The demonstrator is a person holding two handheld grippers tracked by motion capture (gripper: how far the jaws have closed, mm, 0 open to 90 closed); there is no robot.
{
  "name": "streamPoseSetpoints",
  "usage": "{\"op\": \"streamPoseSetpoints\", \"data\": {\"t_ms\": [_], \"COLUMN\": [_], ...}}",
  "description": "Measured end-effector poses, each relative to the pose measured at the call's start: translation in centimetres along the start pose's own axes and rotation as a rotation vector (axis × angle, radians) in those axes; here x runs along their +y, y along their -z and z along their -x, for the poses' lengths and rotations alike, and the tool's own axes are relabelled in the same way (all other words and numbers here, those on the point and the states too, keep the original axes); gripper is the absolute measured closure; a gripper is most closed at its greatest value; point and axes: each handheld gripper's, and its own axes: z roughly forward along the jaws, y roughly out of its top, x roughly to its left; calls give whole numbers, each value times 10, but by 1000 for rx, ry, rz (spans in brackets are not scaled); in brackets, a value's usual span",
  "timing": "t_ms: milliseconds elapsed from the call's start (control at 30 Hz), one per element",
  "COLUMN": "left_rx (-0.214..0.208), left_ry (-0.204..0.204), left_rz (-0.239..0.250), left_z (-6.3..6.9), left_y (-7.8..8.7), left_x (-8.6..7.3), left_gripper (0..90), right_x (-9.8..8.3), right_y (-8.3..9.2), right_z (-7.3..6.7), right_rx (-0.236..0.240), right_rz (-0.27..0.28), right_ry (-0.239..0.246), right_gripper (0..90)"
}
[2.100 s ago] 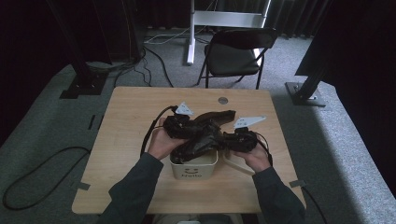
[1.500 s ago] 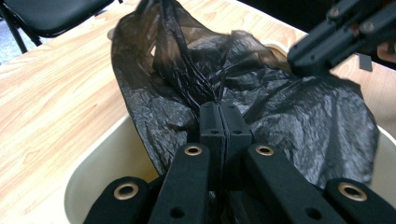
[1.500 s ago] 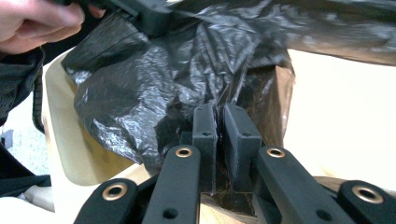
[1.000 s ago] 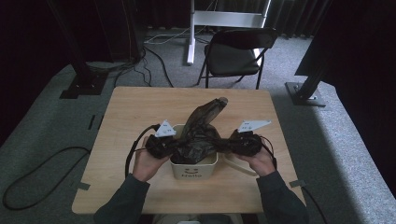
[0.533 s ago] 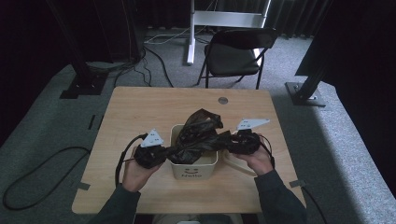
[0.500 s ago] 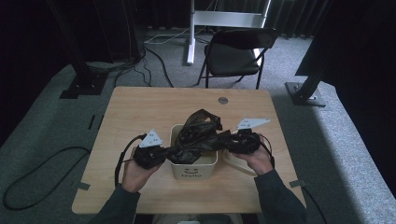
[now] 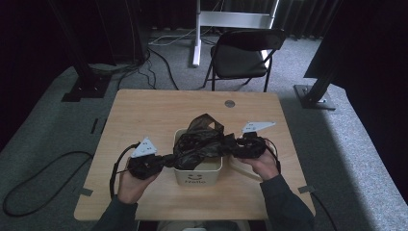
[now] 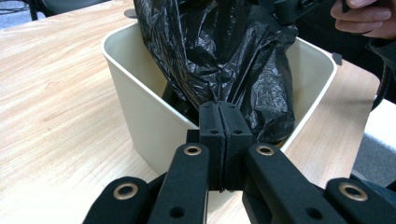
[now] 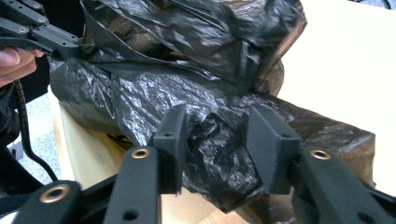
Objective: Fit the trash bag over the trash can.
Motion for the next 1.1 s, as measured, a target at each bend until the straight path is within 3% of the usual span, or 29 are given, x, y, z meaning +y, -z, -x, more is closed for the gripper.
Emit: {"op": "streamPoseSetpoints", "data": {"t_ms": [167, 400, 700, 867, 1100], "left_rx": [-10, -53, -133, -150, -143], "left_ry": [25, 71, 146, 150, 141], "left_rz": [-2, 2, 25, 16, -1], "left_z": [0, -3, -5, -3, -1], "left_y": [3, 3, 4, 3, -6], "left_x": [-10, -18, -31, -37, -40], "left_gripper": [895, 895, 894, 889, 882], "right_x": [-4, -9, -20, -29, -36], "right_y": [2, 3, 7, 10, 6], "right_z": [-5, -13, -24, -29, -32], "right_rx": [10, 18, 37, 49, 56], "right_rz": [-10, -37, -58, -73, -104], "right_ry": [16, 44, 74, 77, 82], "right_gripper": [770, 900, 900, 900, 900]}}
